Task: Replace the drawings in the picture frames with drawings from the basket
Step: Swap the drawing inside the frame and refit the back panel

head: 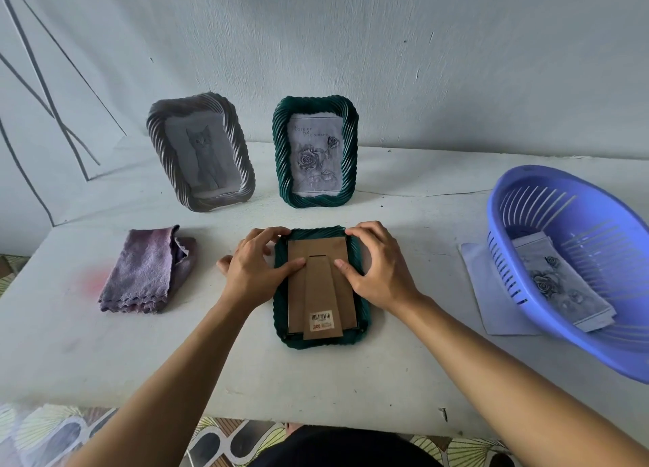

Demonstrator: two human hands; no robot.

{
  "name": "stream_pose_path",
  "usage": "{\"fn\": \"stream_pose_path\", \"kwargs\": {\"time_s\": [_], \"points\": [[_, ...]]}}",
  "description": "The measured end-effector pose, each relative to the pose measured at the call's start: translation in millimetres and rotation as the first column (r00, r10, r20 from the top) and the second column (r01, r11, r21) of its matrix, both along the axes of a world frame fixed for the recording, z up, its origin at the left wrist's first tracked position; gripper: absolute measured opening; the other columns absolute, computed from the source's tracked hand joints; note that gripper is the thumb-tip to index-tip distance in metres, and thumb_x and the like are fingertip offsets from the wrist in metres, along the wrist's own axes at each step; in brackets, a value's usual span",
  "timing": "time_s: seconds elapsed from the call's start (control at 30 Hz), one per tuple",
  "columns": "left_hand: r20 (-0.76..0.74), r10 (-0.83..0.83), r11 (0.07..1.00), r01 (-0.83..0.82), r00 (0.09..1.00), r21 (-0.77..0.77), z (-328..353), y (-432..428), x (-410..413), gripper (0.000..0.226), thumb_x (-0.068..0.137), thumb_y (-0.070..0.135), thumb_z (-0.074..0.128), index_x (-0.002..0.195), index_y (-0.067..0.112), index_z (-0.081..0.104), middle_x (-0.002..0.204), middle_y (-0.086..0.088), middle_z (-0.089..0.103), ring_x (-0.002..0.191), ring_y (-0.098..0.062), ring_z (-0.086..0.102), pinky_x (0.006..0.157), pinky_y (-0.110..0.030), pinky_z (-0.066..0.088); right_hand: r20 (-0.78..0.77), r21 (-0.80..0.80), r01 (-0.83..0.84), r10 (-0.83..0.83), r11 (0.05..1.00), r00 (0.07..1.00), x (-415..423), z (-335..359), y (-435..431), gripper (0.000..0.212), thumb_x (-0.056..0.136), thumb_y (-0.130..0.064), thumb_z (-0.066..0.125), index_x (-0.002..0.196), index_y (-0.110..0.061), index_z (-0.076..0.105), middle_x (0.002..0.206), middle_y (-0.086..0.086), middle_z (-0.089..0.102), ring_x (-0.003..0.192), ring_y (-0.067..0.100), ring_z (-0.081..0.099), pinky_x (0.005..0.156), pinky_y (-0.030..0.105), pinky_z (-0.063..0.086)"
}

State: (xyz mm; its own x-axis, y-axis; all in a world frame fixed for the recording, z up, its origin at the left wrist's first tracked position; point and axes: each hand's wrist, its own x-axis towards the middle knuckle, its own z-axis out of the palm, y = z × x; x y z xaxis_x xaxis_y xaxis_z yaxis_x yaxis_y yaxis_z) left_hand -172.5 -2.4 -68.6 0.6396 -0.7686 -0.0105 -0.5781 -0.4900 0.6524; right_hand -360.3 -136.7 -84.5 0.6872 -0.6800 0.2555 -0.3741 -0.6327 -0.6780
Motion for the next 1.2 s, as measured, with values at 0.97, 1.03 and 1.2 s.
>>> {"fn": "stream_pose_path", "kwargs": {"time_s": [0.97,1.03,1.2], "points": [[0.065,0.055,0.982,-0.042,0.996,-0.184,-13,9,-5,0.05,0.071,0.068,0.075,0.112,0.04,0.075,0.121,0.019,0.068,0.114,-0.004,0.058,0.099,-0.038,0.032,-0.03,0.077,-0.016,0.018,0.997,0.999,7,1,-17,0.05,0.073,-0.035,0.084,0.117,-0.021,0.065,0.115,-0.007,0.059,0.114,0.016,0.051,0.101,0.039,0.043],[0.086,0.046,0.986,-0.031,0.995,-0.166,-13,9,-5,0.049,0.072,0.067,0.074,0.114,0.042,0.073,0.122,0.019,0.066,0.114,-0.004,0.055,0.093,-0.035,0.026,-0.026,0.075,-0.017,0.019,0.997,0.999,7,1,-17,0.048,0.072,-0.034,0.084,0.114,-0.022,0.065,0.113,-0.009,0.059,0.112,0.015,0.051,0.1,0.039,0.043],[0.071,0.024,0.991,-0.015,0.997,-0.132,-11,7,-3,0.053,0.069,0.074,0.068,0.113,0.045,0.072,0.111,0.027,0.058,0.101,-0.004,0.058,0.088,-0.036,0.026,-0.02,0.065,-0.027,0.028,0.997,0.999,7,1,-18,0.039,0.071,-0.036,0.082,0.105,-0.026,0.066,0.106,-0.015,0.055,0.107,0.011,0.05,0.097,0.035,0.042]]}}
